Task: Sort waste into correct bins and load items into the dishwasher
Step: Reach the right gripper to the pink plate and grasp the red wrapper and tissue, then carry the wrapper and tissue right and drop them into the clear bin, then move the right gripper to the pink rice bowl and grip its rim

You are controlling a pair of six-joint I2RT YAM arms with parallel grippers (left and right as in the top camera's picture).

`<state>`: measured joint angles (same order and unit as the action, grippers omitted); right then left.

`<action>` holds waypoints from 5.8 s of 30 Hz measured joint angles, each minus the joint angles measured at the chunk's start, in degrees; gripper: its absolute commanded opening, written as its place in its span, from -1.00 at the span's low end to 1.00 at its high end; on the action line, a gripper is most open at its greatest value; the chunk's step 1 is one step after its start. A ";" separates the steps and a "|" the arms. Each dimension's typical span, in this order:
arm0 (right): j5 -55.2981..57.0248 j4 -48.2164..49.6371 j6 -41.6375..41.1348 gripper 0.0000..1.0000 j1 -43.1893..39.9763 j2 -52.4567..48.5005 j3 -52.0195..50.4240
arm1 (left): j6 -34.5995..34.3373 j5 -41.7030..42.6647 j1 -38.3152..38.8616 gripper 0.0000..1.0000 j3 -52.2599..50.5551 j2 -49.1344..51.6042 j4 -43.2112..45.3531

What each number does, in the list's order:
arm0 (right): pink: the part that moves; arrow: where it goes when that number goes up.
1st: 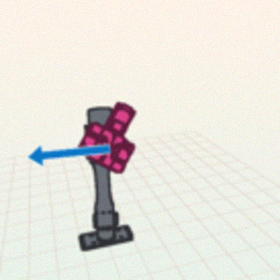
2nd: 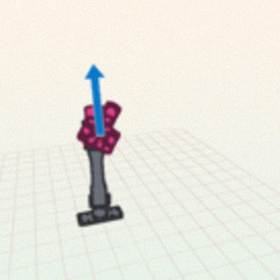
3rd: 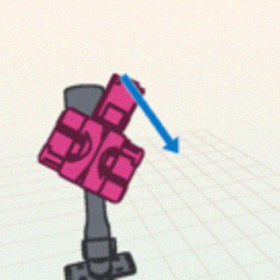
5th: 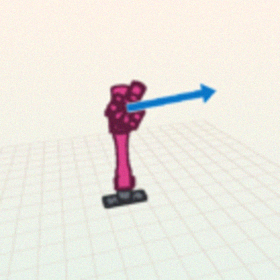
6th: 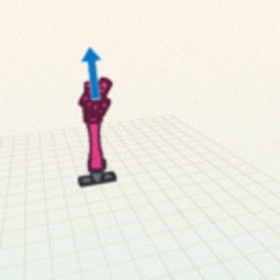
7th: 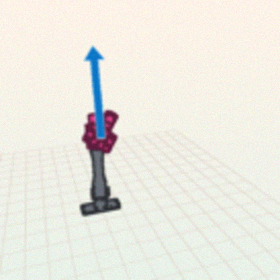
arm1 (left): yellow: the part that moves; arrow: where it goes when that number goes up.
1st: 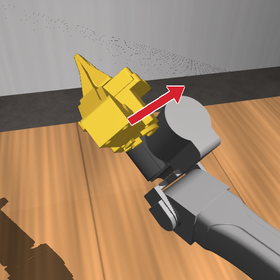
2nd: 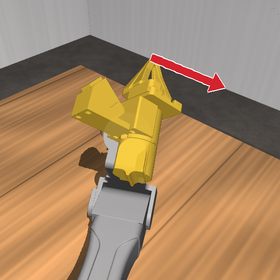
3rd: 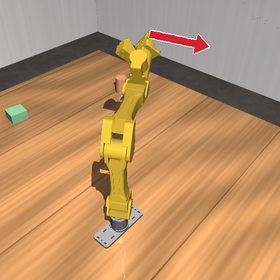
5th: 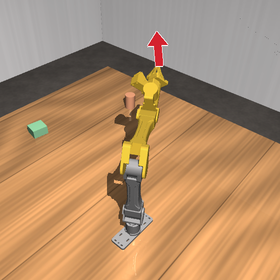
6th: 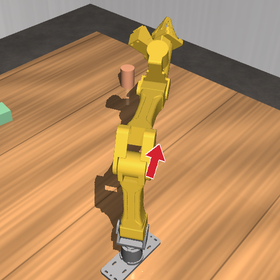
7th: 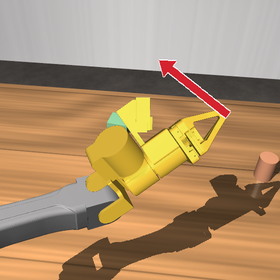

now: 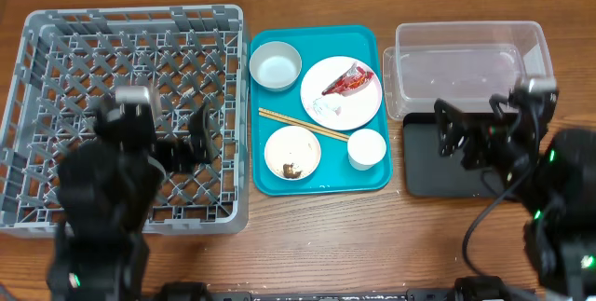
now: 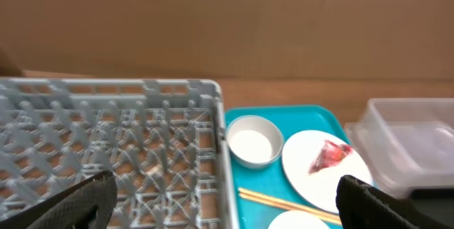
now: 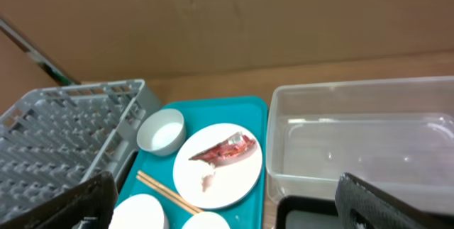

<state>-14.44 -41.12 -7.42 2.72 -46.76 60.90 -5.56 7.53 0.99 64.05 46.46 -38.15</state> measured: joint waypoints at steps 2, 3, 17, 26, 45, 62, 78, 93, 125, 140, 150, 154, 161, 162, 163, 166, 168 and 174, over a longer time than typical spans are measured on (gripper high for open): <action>-0.74 -4.85 -0.04 0.99 0.00 -4.85 5.95 | -0.07 1.70 -0.02 0.99 6.93 5.62 -3.61; -1.03 -7.69 0.00 0.99 0.00 -7.58 9.16 | -0.04 2.51 0.00 0.99 10.69 8.52 -5.62; -8.07 -20.59 -0.24 0.99 7.50 -39.10 36.81 | 0.15 7.37 -0.02 1.00 35.12 36.24 -26.03; -1.60 -16.92 -8.17 1.00 17.79 -46.99 36.94 | 1.51 6.67 -0.02 1.00 35.43 43.39 -28.06; 19.98 -10.32 -34.73 0.53 26.56 -69.59 37.20 | 1.46 -9.66 -0.02 1.00 36.20 39.39 -26.58; 18.29 -10.71 -36.24 -0.92 26.51 -77.02 37.24 | 1.46 -9.97 -0.02 1.00 36.20 39.39 -26.56; 17.46 -36.59 -33.70 -0.92 21.35 -76.15 66.45 | 1.46 -9.97 -0.02 1.00 36.24 39.39 -26.56; 20.90 -40.26 -36.61 -0.92 3.17 -72.00 70.03 | 1.46 -9.99 -0.02 1.00 36.28 39.39 -26.56; 5.66 -46.34 -17.44 0.75 14.53 -60.41 61.40 | 1.46 -9.97 -0.02 0.99 36.35 39.41 -26.58; 8.02 -44.68 -16.94 0.59 19.76 -61.61 47.52 | 1.46 -9.99 -0.02 1.00 36.39 39.41 -26.56; 8.63 -41.92 -18.12 0.59 21.99 -61.61 47.43 | 1.46 -9.97 -0.02 0.99 36.39 39.43 -26.34; 8.37 -37.94 -19.87 0.53 26.27 -61.61 45.92 | 1.46 -9.97 -0.02 0.99 36.39 39.43 -26.14; 7.82 -29.40 -22.10 0.40 33.48 -62.42 42.58 | 1.46 -9.97 -0.02 0.99 36.39 39.43 -26.12; 7.85 -28.59 -22.40 0.40 34.18 -62.84 42.58 | 1.46 -9.97 -0.02 1.00 36.39 39.43 -26.14; 7.82 -27.54 -22.86 0.40 35.01 -63.47 42.58 | 1.46 -9.97 -0.02 1.00 36.39 39.43 -26.16; 7.87 -25.16 -24.55 0.40 37.24 -65.66 42.49 | 1.46 -9.97 -0.02 1.00 36.39 39.43 -26.14; 7.85 -24.06 -25.81 0.40 38.23 -66.97 42.42 | 1.46 -9.97 -0.02 0.99 36.39 39.43 -26.14; 8.13 -22.88 -30.73 0.41 38.88 -68.39 41.88 | 1.46 -9.97 -0.02 0.99 36.41 39.43 -26.14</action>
<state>-6.31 -64.01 -38.15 41.60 -115.15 102.78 -4.10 -2.44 0.97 100.47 85.89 -64.29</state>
